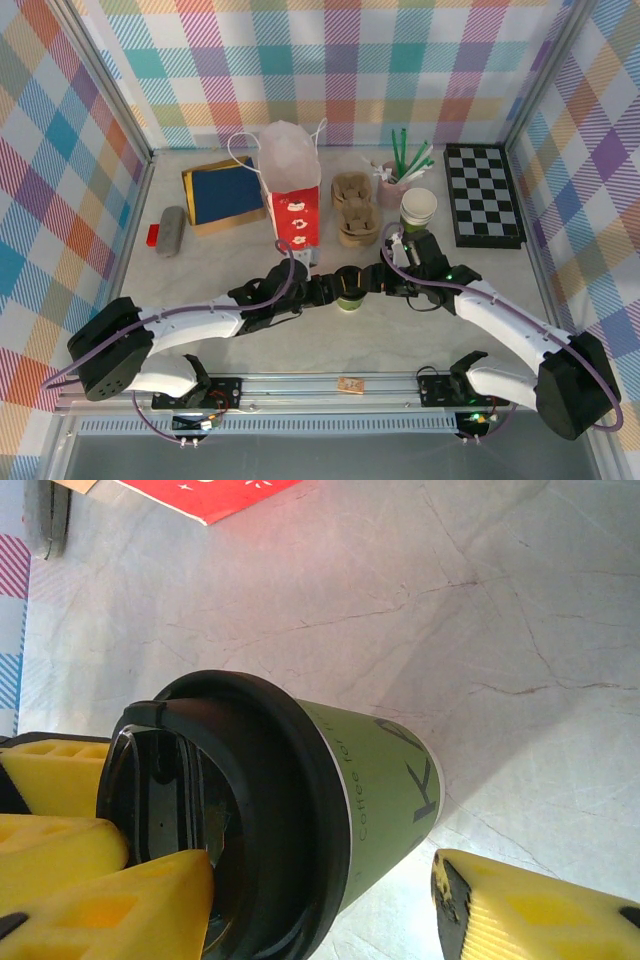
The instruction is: Pack the takeout coffee
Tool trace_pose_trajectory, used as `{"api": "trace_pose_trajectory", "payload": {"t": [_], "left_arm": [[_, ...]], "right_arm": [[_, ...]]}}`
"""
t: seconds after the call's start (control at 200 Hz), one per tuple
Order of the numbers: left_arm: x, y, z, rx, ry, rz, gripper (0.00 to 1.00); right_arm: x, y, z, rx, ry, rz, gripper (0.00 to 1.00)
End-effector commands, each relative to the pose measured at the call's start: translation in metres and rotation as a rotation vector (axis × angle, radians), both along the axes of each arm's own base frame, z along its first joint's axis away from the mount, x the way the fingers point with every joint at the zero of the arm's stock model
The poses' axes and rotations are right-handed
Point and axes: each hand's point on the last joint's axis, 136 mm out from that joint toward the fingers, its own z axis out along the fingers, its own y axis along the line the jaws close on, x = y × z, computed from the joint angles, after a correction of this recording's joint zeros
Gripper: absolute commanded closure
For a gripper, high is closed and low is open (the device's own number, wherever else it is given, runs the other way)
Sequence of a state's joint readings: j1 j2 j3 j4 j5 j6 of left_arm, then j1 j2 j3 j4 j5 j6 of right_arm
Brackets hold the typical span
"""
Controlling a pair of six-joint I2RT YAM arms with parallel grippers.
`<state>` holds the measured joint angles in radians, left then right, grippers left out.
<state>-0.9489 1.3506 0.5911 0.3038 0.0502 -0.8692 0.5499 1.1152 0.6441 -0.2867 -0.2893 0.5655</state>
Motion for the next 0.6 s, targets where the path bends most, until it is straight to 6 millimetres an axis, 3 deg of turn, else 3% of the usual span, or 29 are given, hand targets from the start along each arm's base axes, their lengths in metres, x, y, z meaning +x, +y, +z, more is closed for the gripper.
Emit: {"api": "trace_pose_trajectory", "payload": {"t": [0.0,0.595], "left_arm": [[-0.045,0.031,-0.089,0.237,0.207,-0.058,0.58],[-0.054,0.04,-0.124,0.265,0.265,-0.048,0.63]], "right_arm": [[-0.012,-0.012,-0.026,-0.075,0.073,-0.015,0.4],[-0.014,-0.018,-0.033,-0.113,0.085,-0.022,0.41]]}}
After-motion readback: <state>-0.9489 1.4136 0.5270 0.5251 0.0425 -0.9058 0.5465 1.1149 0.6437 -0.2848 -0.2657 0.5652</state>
